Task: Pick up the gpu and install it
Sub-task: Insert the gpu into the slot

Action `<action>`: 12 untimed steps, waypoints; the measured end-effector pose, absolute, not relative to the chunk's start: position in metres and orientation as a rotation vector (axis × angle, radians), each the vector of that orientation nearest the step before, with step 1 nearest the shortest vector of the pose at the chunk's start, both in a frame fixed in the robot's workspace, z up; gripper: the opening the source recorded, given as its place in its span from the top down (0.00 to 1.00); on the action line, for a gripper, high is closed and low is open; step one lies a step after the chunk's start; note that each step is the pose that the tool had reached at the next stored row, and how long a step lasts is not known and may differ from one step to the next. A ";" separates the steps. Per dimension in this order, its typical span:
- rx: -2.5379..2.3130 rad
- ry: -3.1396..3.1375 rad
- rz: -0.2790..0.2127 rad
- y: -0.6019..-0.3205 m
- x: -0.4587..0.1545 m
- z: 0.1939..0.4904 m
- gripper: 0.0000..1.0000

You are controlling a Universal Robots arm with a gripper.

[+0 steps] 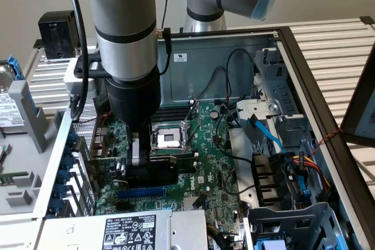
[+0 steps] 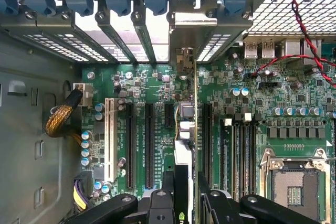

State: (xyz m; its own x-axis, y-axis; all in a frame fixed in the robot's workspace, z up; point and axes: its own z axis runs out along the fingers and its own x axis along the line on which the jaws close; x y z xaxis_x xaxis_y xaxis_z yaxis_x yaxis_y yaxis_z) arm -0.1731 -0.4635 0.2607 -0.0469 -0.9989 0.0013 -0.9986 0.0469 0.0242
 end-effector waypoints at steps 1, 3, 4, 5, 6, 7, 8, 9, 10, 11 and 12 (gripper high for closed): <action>2.156 -2.260 -0.026 -0.463 -0.173 0.260 0.73; 2.156 -2.260 -0.026 -0.463 -0.173 0.260 0.73; 2.156 -2.260 -0.027 -0.463 -0.173 0.260 0.73; 2.156 -2.260 -0.027 -0.463 -0.174 0.260 0.73; 2.156 -2.260 -0.027 -0.463 -0.174 0.260 0.73; 2.156 -2.259 -0.027 -0.463 -0.174 0.260 0.73; 2.156 -2.259 -0.028 -0.463 -0.174 0.259 0.73; 2.155 -2.259 -0.028 -0.463 -0.174 0.259 0.73; 2.155 -2.259 -0.029 -0.463 -0.174 0.259 0.73; 2.155 -2.258 -0.029 -0.463 -0.174 0.259 0.73; 2.155 -2.258 -0.029 -0.463 -0.174 0.259 0.73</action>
State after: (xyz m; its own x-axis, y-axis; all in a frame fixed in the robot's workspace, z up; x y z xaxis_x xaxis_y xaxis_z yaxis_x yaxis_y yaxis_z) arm -0.1737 -0.4633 0.2585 -0.0469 -0.9989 0.0017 -0.9985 0.0470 0.0274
